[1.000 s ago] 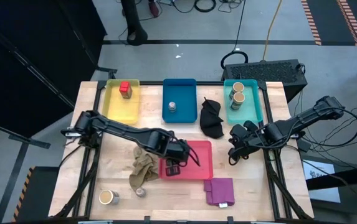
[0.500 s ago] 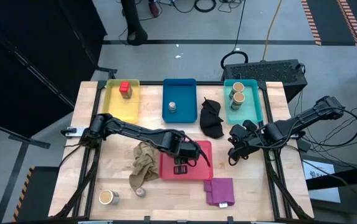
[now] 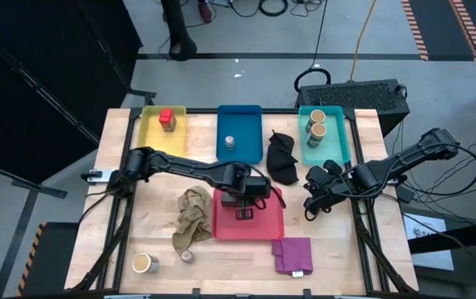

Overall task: Sort spices by type
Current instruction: Put the black seasoning can into the red bin, then adjust the left black seasoning can on the red bin

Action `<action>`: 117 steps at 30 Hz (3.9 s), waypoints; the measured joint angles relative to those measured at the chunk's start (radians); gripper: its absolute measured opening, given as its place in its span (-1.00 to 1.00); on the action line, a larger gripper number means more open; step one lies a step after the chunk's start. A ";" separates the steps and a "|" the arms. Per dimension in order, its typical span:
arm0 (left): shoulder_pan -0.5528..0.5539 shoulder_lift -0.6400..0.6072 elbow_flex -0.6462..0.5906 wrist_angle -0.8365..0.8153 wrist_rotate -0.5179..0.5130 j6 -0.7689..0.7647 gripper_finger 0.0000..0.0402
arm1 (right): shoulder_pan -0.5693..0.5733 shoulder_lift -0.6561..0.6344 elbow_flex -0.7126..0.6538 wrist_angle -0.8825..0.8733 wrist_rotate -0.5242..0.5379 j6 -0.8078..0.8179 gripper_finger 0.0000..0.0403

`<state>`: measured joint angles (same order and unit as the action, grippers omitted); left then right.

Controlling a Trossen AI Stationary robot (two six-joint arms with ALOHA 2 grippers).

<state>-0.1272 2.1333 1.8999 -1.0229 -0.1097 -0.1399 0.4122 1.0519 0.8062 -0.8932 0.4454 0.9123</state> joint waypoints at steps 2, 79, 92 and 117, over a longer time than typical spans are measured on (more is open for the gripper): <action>0.006 0.010 0.000 0.003 0.006 0.017 -0.36 | 0.000 0.000 0.000 0.000 0.000 0.000 -1.00; -0.080 -0.026 -0.155 -0.098 -0.022 0.171 -0.95 | 0.000 0.000 0.000 0.013 0.052 -0.035 -1.00; -0.063 -0.026 -0.159 -0.080 -0.068 0.139 -0.96 | 0.000 0.000 0.000 0.014 0.053 -0.038 -1.00; -0.097 -0.028 -0.159 -0.024 -0.131 0.039 -0.96 | 0.000 0.000 0.000 0.013 0.053 -0.042 -1.00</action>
<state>-0.2238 2.1050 1.7405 -1.0473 -0.2405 -0.1014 0.4119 1.0523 0.8062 -0.8803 0.4980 0.8700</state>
